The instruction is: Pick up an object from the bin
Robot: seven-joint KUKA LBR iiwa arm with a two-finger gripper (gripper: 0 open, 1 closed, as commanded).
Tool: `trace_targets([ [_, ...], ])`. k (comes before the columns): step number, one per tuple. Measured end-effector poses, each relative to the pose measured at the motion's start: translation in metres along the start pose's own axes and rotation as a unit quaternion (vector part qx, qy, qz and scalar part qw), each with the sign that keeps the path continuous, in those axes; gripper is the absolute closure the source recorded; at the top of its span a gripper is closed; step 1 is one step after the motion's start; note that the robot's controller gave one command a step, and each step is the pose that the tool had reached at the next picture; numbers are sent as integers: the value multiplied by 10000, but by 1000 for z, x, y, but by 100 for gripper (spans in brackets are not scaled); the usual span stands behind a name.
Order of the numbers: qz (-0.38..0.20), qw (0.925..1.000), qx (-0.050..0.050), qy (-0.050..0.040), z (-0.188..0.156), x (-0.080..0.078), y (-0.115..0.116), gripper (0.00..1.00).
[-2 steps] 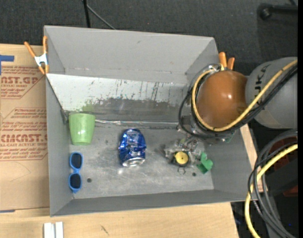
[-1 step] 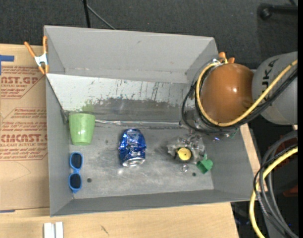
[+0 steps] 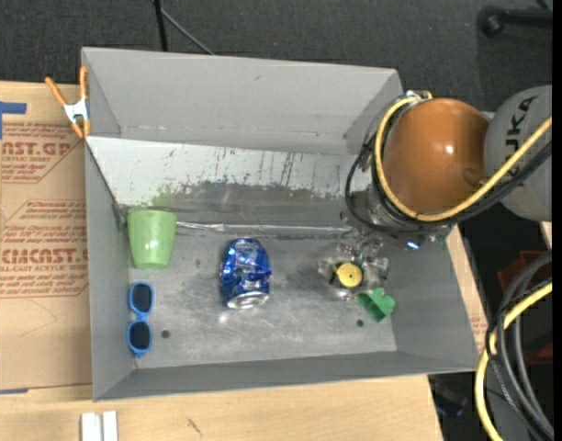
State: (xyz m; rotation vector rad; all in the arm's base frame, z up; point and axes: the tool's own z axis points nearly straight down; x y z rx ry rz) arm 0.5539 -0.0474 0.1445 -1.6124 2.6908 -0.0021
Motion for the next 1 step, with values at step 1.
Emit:
trace_targets([
  [1,7,10000,-7,3,-24,-2,0,100],
])
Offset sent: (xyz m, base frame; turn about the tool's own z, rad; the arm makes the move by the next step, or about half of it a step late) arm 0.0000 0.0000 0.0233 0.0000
